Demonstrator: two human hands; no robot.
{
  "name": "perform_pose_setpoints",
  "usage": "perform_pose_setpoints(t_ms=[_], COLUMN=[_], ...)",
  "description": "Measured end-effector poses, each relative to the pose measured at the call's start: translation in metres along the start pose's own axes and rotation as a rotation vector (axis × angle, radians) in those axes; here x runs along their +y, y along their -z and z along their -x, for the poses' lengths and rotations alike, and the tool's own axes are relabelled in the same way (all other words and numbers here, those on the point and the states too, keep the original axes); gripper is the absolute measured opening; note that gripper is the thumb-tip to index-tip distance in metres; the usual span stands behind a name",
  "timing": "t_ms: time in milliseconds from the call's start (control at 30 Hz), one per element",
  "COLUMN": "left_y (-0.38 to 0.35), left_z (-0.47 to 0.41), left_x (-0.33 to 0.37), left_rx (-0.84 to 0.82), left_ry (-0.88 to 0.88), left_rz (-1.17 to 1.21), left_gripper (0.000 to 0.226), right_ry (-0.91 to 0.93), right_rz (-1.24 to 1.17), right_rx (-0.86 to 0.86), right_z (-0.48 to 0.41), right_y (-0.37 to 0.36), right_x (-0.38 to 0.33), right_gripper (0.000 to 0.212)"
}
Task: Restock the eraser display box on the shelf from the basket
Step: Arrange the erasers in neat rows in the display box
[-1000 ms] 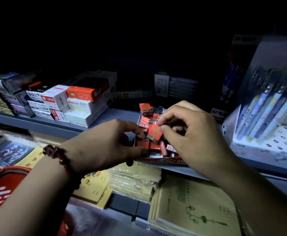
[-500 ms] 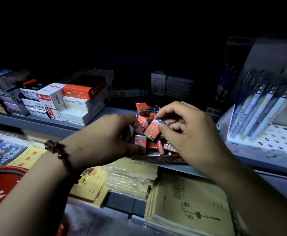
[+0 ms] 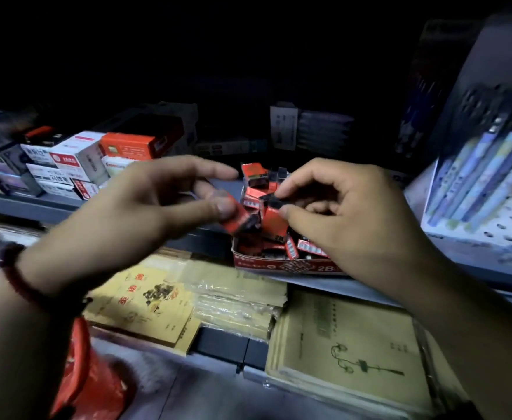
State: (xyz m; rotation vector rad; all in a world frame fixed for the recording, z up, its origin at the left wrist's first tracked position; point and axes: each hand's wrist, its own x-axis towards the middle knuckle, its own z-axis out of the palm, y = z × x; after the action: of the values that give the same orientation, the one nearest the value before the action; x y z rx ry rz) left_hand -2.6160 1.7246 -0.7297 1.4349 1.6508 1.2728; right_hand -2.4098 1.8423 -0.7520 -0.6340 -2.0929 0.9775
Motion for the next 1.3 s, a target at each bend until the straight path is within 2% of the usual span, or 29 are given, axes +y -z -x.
perform_pose_setpoints(t_ms=[233, 333, 400, 533, 667, 733, 800, 933, 1033, 1233, 1300], left_y=[0.014, 0.01, 0.007, -0.002, -0.012, -0.016, -0.018, -0.024, -0.026, -0.024, -0.021], left_z=[0.008, 0.011, 0.012, 0.01, 0.009, 0.01, 0.013, 0.017, 0.013, 0.001, -0.001], left_x=[-0.008, -0.011, -0.015, -0.02, -0.015, -0.013, -0.012, -0.011, -0.014, -0.022, -0.024], left_rx=[0.205, 0.215, 0.24, 0.229, 0.184, 0.185, 0.148, 0.089, 0.067, -0.016, -0.039], left_ry=[0.045, 0.105, 0.13, 0.121, 0.1, 0.089, 0.053, -0.027, -0.066, -0.158, -0.168], left_rz=[0.278, 0.275, 0.28, 0.348, 0.411, 0.431, 0.353, 0.159, 0.056, -0.289, -0.312], left_gripper=[0.024, 0.018, 0.023, 0.025, 0.022, 0.037, 0.051, 0.035, 0.032, 0.032, 0.034], right_ry=[-0.04, -0.055, -0.034, 0.032, 0.041, 0.033, 0.027, 0.012, 0.009, 0.03, 0.037], right_rz=[0.08, 0.112, 0.143, 0.27, 0.356, 0.367, 0.336, 0.192, 0.134, 0.117, 0.171], right_rx=[-0.068, -0.075, -0.095, -0.158, -0.232, -0.247, -0.223, -0.122, -0.097, -0.193, -0.173], right_z=[-0.003, -0.002, -0.002, -0.006, -0.006, -0.006, -0.004, -0.001, -0.001, -0.002, -0.002], right_y=[-0.013, -0.017, -0.017, -0.015, -0.022, -0.022, -0.019, -0.016, -0.017, -0.014, -0.014], right_x=[-0.007, -0.006, -0.007, -0.008, -0.009, -0.01, -0.01, -0.006, -0.002, -0.003, -0.002], right_gripper=[0.014, 0.014, 0.012, 0.005, 0.011, 0.011, 0.011, 0.016, 0.015, 0.019, 0.015])
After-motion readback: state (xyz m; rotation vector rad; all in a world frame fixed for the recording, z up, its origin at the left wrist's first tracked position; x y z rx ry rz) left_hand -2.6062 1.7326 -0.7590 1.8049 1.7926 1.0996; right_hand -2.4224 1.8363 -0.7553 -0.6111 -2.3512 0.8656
